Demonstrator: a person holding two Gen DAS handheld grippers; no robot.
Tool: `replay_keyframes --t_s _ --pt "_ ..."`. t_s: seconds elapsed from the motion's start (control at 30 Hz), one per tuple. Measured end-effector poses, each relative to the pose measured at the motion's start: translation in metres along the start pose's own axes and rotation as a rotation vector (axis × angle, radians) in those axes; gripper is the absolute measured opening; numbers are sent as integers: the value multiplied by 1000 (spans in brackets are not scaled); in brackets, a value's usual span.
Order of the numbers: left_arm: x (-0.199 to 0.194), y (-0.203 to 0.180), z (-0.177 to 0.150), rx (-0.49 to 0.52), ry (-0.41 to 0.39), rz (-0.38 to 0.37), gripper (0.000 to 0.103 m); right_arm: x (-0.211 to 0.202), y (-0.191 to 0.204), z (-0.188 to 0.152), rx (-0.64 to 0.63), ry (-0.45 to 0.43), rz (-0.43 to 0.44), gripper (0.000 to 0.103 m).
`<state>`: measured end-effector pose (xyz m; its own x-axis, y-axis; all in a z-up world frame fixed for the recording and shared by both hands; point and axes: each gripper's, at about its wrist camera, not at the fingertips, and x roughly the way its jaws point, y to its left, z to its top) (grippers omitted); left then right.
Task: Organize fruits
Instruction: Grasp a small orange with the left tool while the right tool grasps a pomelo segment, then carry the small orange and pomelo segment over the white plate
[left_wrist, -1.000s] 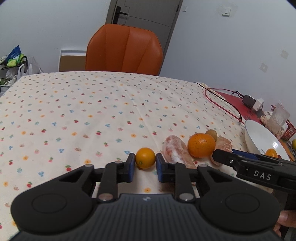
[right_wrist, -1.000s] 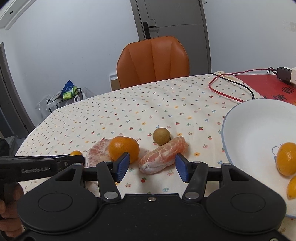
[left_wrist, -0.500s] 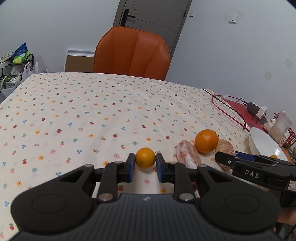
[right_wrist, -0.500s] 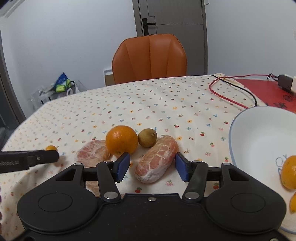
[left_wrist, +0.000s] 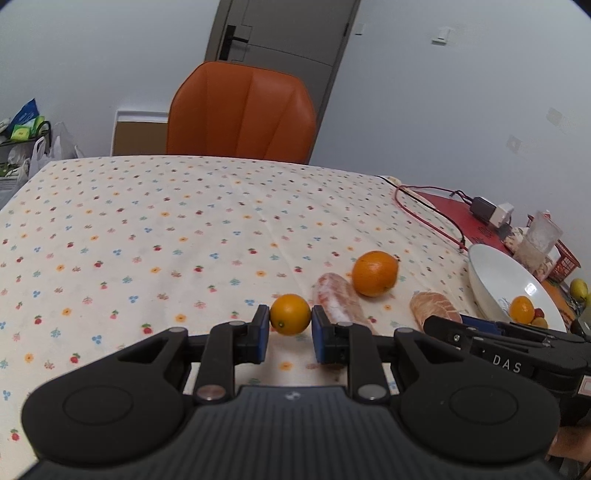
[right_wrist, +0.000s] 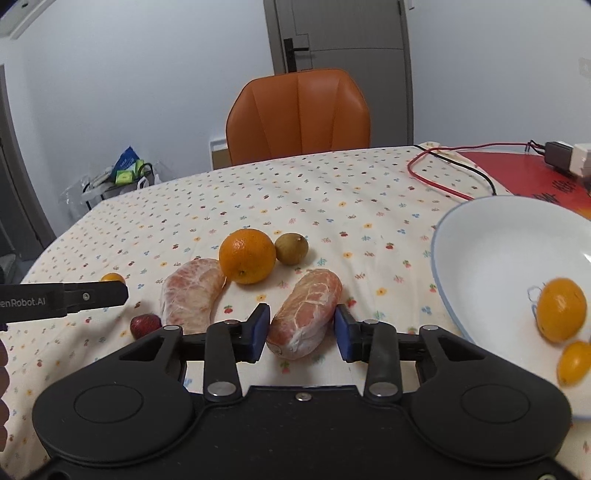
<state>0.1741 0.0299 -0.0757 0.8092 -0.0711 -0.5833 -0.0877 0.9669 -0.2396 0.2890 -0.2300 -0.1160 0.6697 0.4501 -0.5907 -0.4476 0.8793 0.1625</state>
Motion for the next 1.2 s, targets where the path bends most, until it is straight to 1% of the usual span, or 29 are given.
replay_keyframes --t_s 0.07,0.1,0.13,0.3,0.43,0.77,0.93,1.2 --pt "-1 -6 0 6 -3 -3 22 -6 -3 -2 13 -11 3 34" --pt "-1 -9 0 9 -5 -5 22 -9 -4 -3 18 -17 1 29" --pt "-2 -12 0 13 -6 -7 22 -11 -7 -3 27 -20 6 27" --pt "-4 -26 -4 30 -7 -13 22 -22 -14 -7 36 -34 26 23" --pt "-5 -35 -6 43 -2 -15 22 -35 -19 -9 43 -64 36 21" --pt "-7 -63 -1 86 -19 -39 22 -55 -29 -8 60 -121 65 20" --pt "-4 -83 2 111 -26 -66 22 -68 -40 -3 76 -156 51 20" --pt "7 -119 7 152 -29 -116 22 -89 -69 3 102 -203 4 20"
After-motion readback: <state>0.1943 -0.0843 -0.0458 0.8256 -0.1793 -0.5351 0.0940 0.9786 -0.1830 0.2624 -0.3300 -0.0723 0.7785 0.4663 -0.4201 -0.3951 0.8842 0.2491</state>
